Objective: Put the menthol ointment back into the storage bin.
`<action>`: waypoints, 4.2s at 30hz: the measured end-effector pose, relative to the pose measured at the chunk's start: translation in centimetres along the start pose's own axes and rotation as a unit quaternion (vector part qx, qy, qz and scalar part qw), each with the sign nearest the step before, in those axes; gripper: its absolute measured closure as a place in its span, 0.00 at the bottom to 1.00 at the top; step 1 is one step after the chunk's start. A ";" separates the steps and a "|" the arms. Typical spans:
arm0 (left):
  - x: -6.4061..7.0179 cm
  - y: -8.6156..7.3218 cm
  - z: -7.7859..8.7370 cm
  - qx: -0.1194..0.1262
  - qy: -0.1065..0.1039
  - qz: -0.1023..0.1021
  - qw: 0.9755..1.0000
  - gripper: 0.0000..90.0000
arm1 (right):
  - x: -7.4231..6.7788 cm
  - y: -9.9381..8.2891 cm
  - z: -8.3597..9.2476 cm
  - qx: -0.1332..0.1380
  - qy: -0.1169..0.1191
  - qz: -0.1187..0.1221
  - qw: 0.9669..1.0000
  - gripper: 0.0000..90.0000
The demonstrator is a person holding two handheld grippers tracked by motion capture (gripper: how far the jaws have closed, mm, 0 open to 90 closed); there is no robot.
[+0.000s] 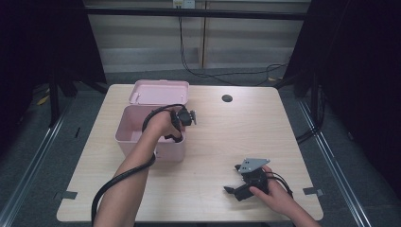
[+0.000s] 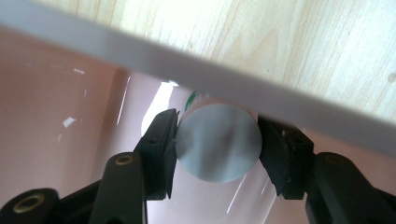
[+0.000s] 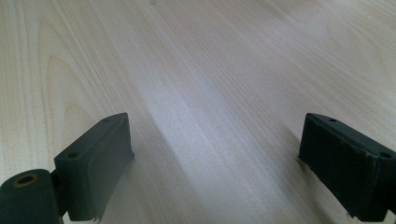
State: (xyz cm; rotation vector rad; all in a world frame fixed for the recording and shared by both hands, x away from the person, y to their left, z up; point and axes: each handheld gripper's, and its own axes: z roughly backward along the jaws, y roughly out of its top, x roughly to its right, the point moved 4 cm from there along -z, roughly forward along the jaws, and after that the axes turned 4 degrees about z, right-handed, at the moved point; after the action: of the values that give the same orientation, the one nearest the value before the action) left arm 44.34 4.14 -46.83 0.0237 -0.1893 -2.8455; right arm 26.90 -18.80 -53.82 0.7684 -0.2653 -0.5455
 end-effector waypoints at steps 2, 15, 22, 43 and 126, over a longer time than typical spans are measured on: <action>0.0 0.0 0.0 -0.001 -0.001 -0.002 1.000 0.54 | 0.0 0.0 0.0 0.000 0.000 0.000 1.000 0.10; 0.0 0.0 0.1 0.001 -0.004 0.012 1.000 0.50 | 0.0 0.0 0.0 0.000 0.000 0.000 1.000 0.10; -0.1 -0.1 0.3 0.002 -0.006 0.021 1.000 0.47 | 0.0 0.0 0.0 0.000 0.000 0.000 1.000 0.10; -0.3 -0.6 1.8 0.010 -0.011 0.048 0.999 0.37 | 0.0 0.0 0.0 0.000 -0.001 0.000 1.000 0.10; 0.1 -11.9 13.6 0.032 -0.026 0.170 0.985 0.24 | 0.0 0.0 0.0 -0.001 0.002 0.000 1.000 0.10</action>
State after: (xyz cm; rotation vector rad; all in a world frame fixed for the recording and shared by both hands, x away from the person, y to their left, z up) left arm 40.38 17.12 -34.88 -0.0631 -0.2692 -2.5012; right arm 26.92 -18.75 -53.84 0.7684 -0.2617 -0.5449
